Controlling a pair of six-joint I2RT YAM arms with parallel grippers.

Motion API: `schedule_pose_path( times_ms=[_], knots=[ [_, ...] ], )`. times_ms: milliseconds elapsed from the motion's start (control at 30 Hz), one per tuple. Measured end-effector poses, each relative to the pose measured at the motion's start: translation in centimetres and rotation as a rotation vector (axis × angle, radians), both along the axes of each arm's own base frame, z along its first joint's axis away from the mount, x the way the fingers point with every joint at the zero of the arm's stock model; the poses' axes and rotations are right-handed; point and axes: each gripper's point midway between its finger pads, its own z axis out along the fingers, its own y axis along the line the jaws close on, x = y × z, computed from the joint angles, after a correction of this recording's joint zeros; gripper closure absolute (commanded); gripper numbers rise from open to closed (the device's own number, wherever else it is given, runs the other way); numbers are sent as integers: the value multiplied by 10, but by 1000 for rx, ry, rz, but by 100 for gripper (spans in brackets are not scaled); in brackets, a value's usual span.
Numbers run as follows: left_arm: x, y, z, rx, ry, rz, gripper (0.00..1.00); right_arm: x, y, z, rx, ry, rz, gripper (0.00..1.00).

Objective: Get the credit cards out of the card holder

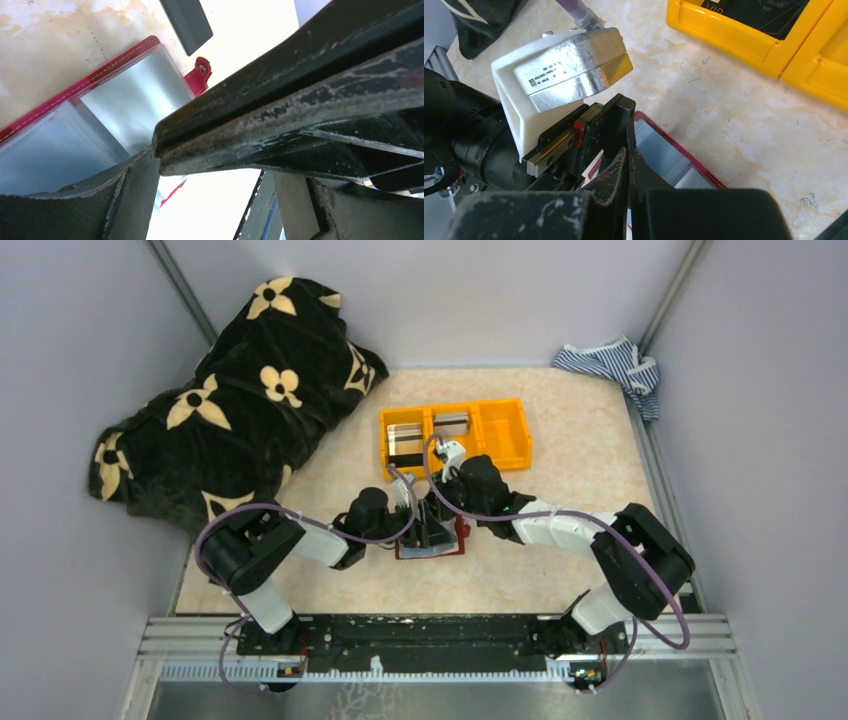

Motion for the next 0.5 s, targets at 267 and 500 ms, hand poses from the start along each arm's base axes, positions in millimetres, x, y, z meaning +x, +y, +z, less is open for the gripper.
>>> schedule_pose_path(
  times_ms=[267, 500],
  knots=[
    [4, -9, 3, -37, -28, -25, 16, 0, -15, -9, 23, 84, 5, 100],
    [5, -11, 11, -64, -50, -30, 16, -9, -30, -38, -4, 175, 2, 100]
  ],
)
